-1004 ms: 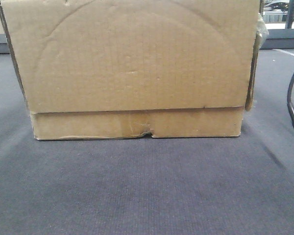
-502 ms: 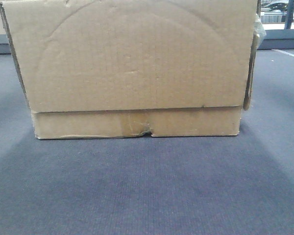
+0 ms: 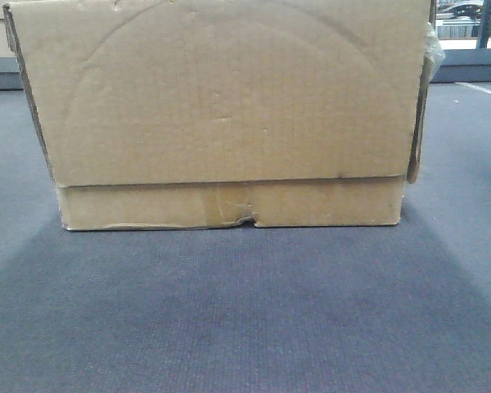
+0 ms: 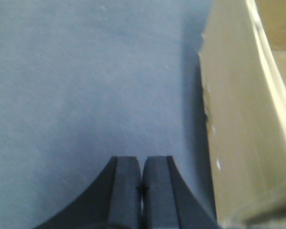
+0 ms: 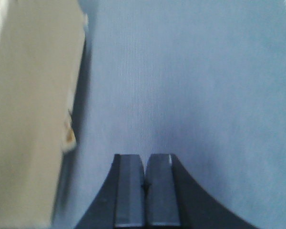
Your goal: Grab carton from right shelf to conveyor
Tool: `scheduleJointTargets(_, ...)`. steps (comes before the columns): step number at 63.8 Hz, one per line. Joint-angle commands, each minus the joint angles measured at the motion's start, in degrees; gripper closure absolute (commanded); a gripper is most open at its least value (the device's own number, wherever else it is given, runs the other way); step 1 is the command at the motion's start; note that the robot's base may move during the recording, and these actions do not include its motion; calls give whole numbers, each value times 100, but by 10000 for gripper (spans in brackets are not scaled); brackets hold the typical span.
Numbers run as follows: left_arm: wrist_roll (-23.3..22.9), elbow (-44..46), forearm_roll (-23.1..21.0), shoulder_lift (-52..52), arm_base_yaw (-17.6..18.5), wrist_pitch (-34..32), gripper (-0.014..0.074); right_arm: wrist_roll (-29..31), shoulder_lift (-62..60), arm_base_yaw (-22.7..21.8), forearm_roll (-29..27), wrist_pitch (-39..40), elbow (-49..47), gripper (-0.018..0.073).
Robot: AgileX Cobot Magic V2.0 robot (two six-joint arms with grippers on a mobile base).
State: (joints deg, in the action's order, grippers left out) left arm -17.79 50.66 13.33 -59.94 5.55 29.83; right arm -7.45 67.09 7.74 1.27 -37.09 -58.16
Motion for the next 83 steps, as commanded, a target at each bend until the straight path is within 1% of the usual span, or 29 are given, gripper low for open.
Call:
scheduleJointTargets(1,16,-661,-61,539,-23,-712,592,45,-500,-33,75,743,692,632)
scheduleJointTargets(6,16,-1316,-61,1030,-23,-1172,592,196,-995,-33,89,1173,1336,632)
scheduleJointTargets(13,16,-1987,-61,1747,-23,-1507,592,261,-1692,-33,92,1603,2000,632)
scheduleJointTargets(27,16,-2698,96,3355,-23,-1548,592,261,-3352,39,92,2048,3038,632)
scheduleJointTargets(30,16,-2764,136,3708,-23,-1536,592,261,-3908,40,92,2059,3246,632)
scheduleJointTargets(39,16,-2819,137,4402,-23,-1529,592,261,-5066,40,92,2064,3532,632)
scheduleJointTargets(44,16,-2819,137,4617,-23,-1484,592,261,-5524,40,92,2078,3568,632)
scheduleJointTargets(51,16,-2819,137,4800,-23,-1447,592,261,-5848,40,92,2101,3568,632)
scheduleJointTargets(83,16,-2809,137,4815,-23,-1457,592,261,-5875,40,92,2138,3568,632)
